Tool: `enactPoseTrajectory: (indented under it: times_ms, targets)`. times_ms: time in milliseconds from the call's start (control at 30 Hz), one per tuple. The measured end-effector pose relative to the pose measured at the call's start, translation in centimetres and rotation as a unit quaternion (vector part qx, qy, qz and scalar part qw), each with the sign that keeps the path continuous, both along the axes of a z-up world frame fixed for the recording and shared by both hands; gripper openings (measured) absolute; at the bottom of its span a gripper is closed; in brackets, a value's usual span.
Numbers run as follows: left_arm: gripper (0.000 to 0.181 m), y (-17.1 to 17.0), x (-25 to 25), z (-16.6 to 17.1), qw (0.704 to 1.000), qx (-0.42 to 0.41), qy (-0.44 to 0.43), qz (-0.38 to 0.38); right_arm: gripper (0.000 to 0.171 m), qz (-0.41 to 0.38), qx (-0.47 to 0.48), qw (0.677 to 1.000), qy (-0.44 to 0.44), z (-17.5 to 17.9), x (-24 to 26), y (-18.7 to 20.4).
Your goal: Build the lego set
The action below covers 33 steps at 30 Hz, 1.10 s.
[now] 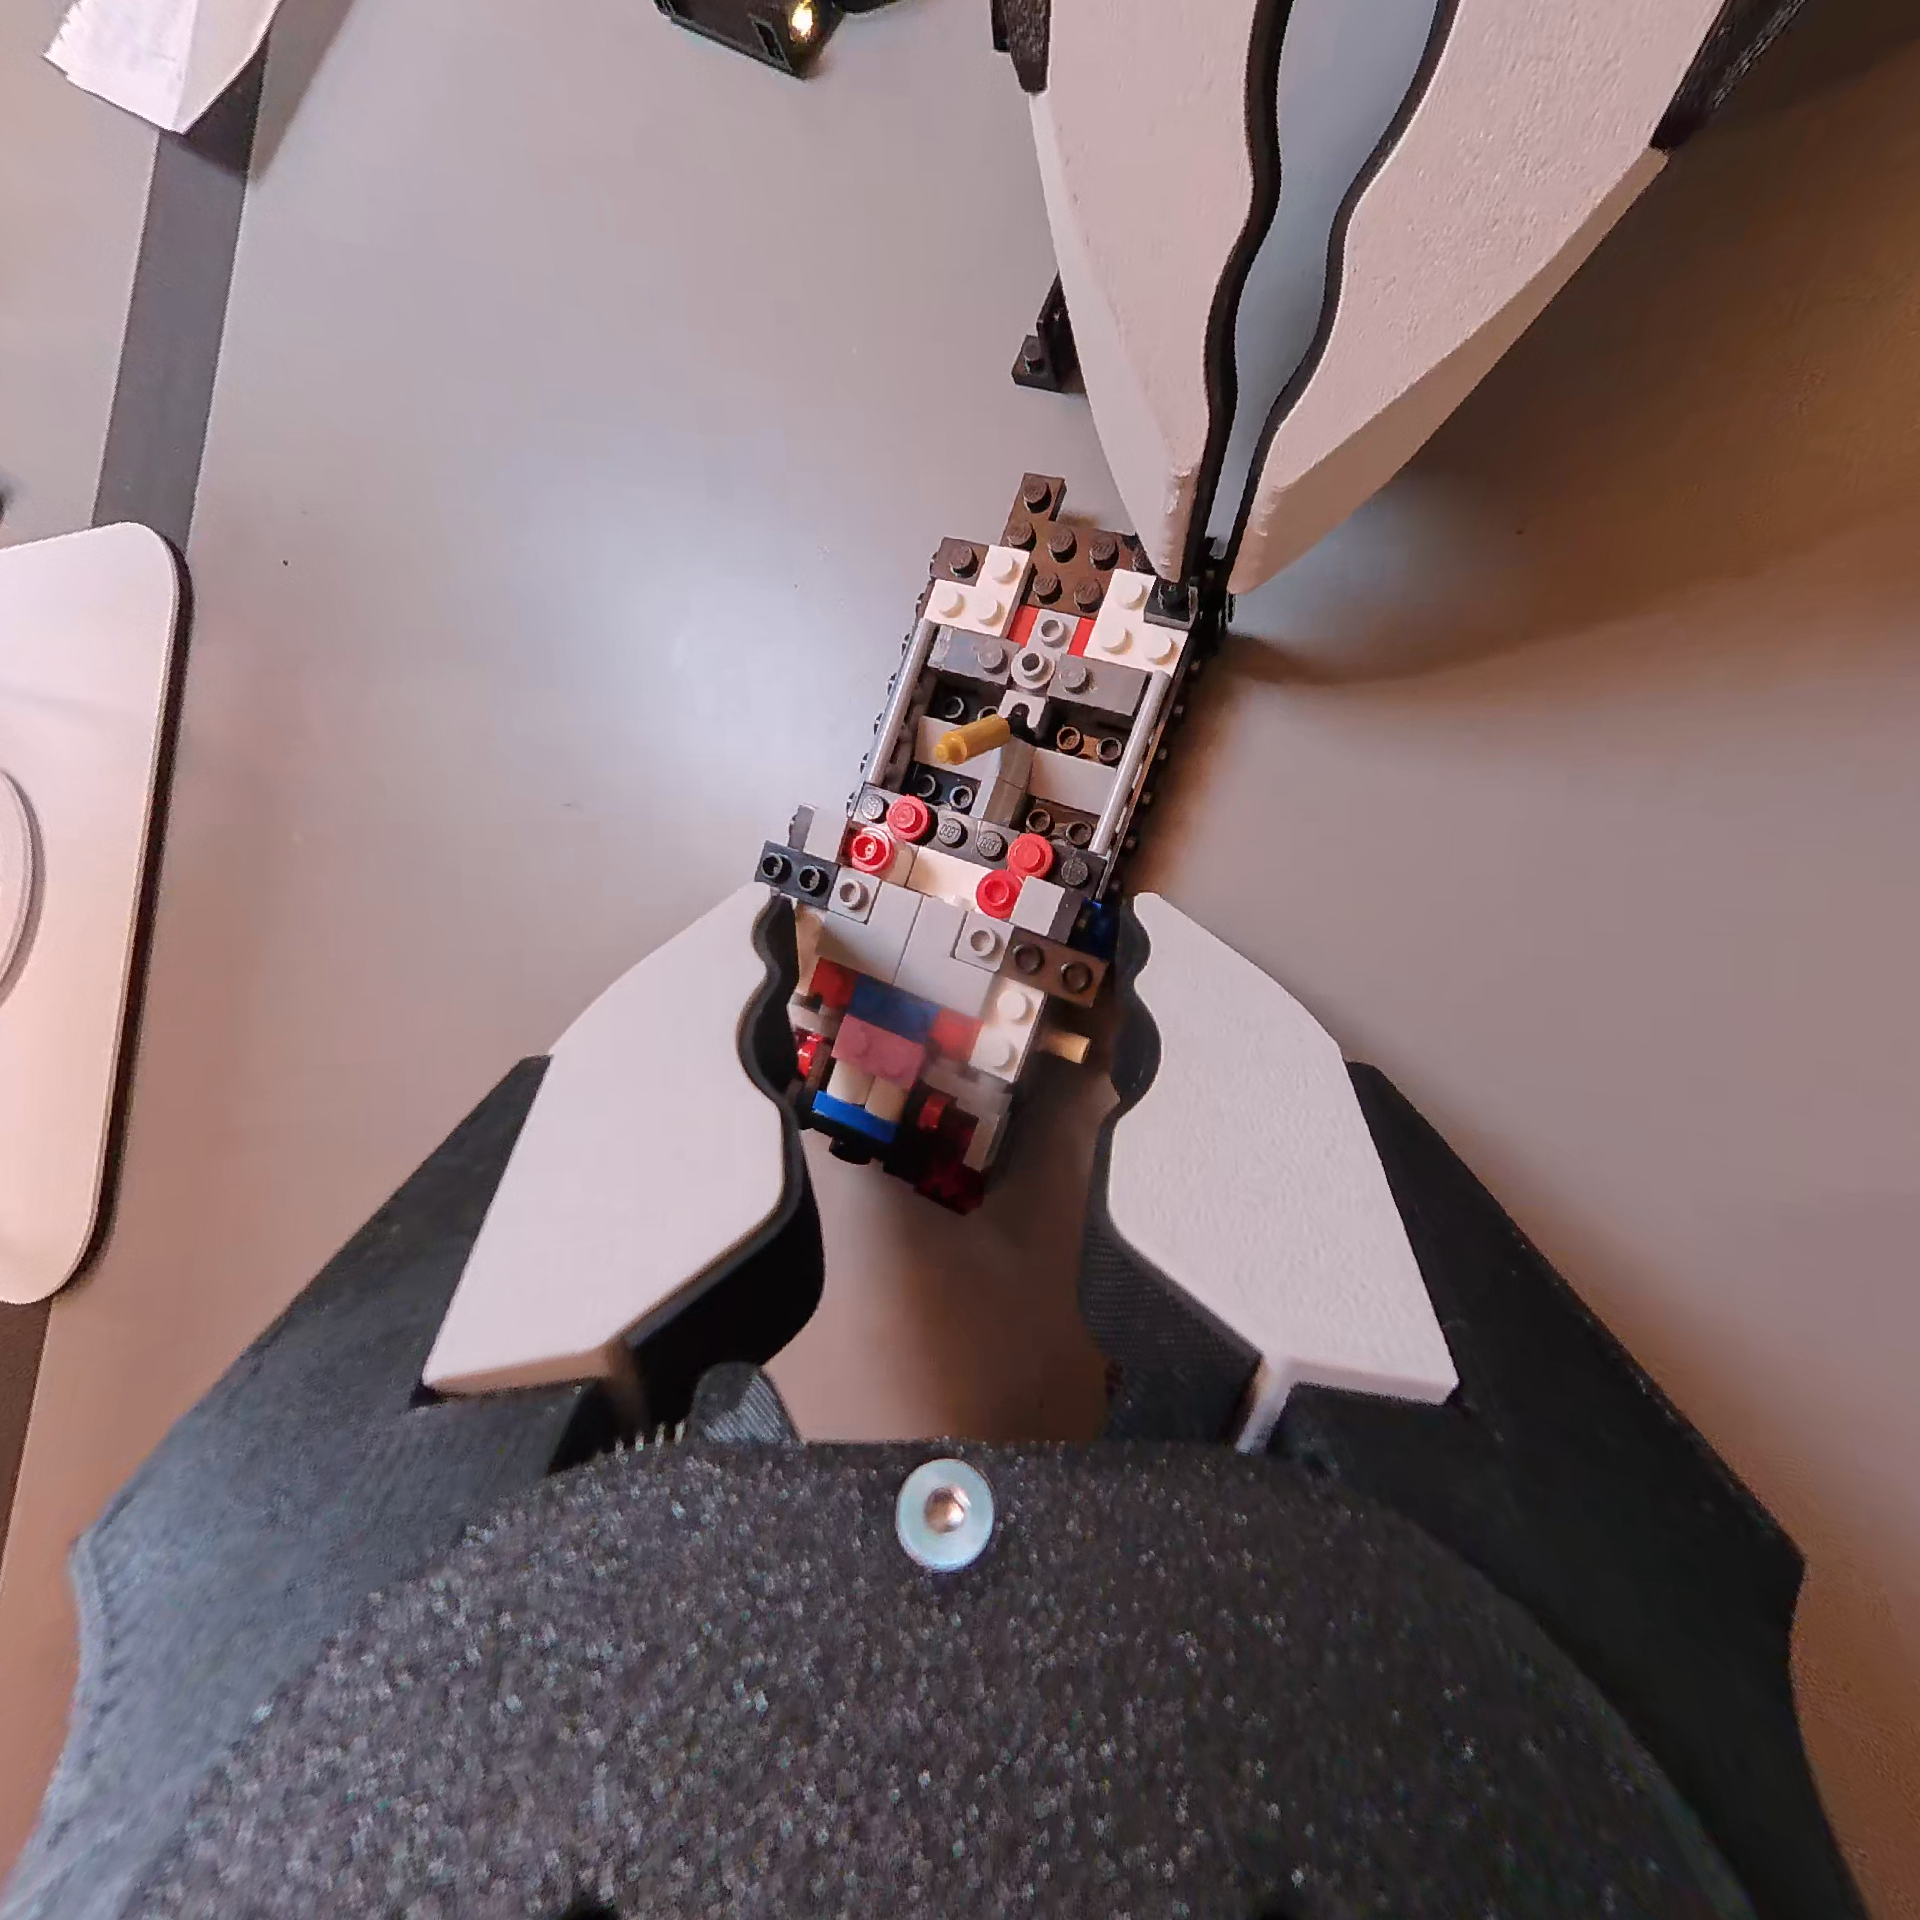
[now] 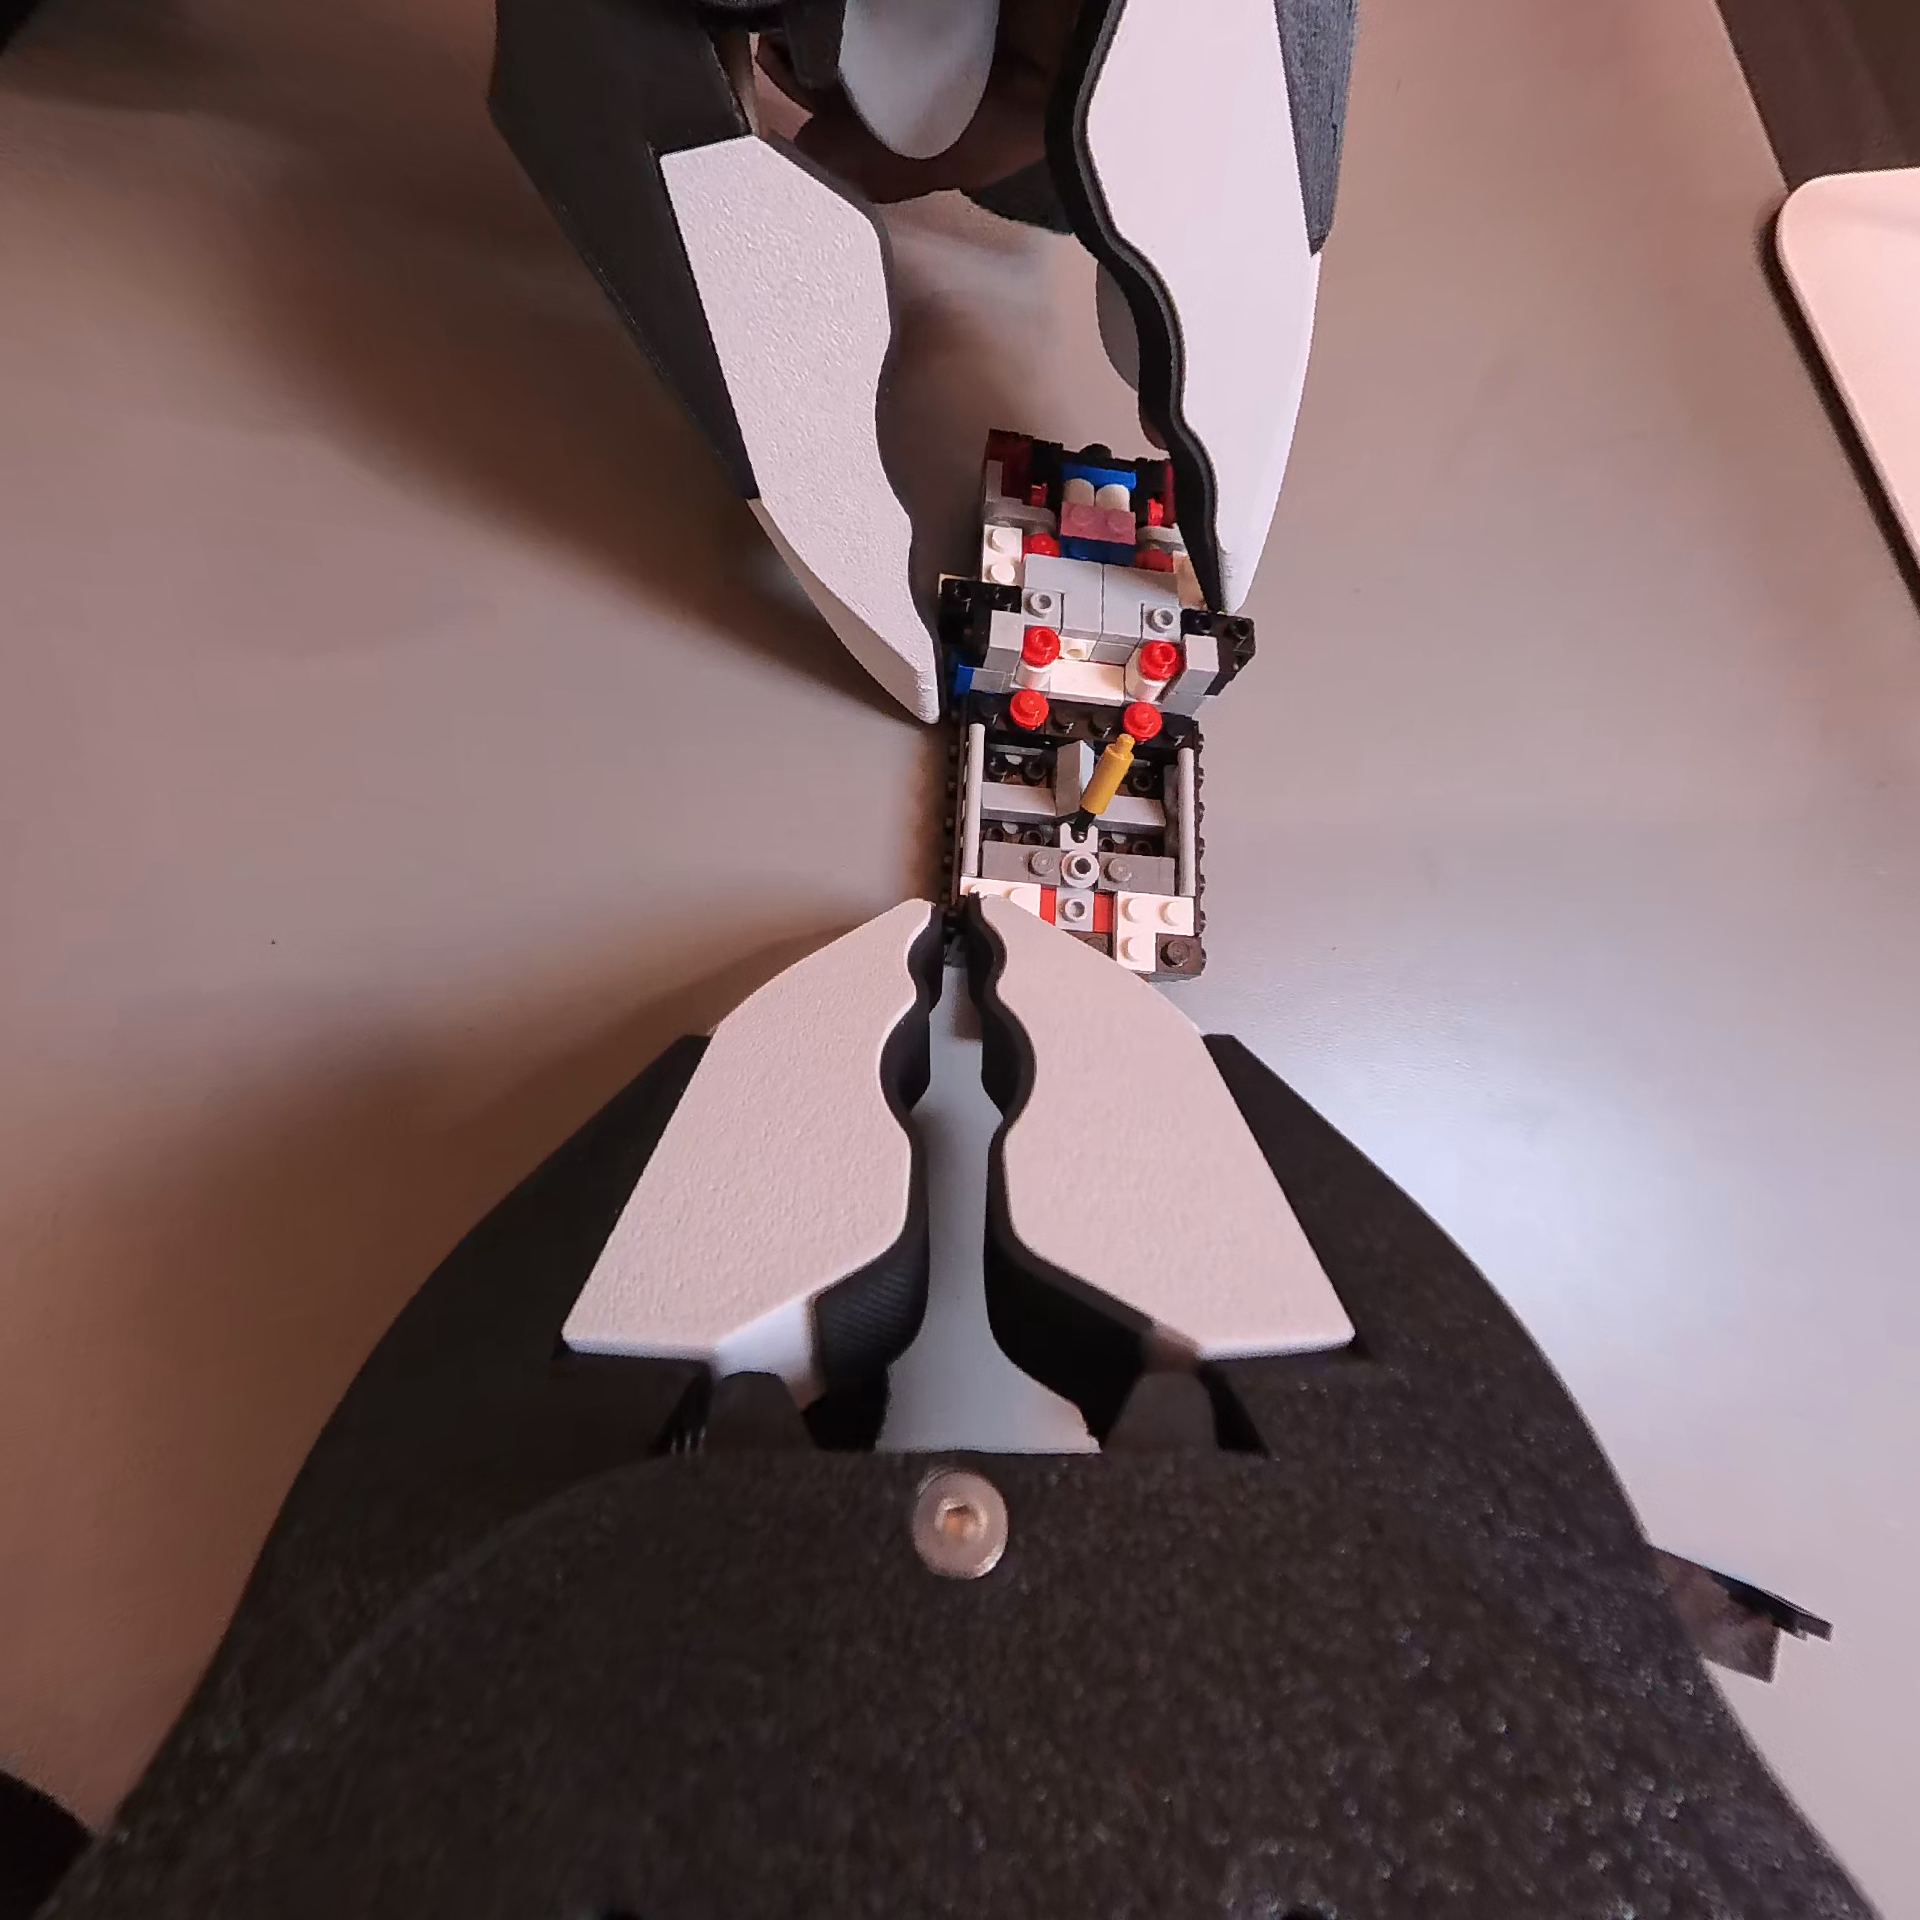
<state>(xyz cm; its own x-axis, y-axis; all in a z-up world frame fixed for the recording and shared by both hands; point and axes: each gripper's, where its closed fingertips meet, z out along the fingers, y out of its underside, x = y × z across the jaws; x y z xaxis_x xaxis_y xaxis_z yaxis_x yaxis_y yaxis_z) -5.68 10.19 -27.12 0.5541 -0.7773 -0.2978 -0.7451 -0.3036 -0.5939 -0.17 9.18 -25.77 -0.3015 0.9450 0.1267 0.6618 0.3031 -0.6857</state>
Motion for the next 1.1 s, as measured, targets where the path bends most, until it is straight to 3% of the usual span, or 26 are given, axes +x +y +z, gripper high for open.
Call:
enactPoseTrajectory:
  times_ms: [367,733,900,1100]
  targets:
    - [0.058,-0.5,-0.1,0.0,1.0,-0.008,0.016,-0.007,0.004,0.004,0.006,1.0,-0.004,-0.4,0.0,-0.2]
    - [0.073,-0.4,0.5,-0.1,1.0,-0.025,-0.007,0.002,0.004,0.049,0.024,0.999,-0.002,-0.1,0.7,-0.9]
    - [0.059,-0.6,0.1,-0.2,0.999,-0.036,0.01,0.014,0.005,-0.01,0.045,0.999,-0.006,0.1,1.0,1.3]
    - [0.067,-1.3,-0.4,0.1,0.996,-0.075,0.009,0.047,0.006,-0.069,0.048,0.996,-0.027,0.6,2.5,2.9]
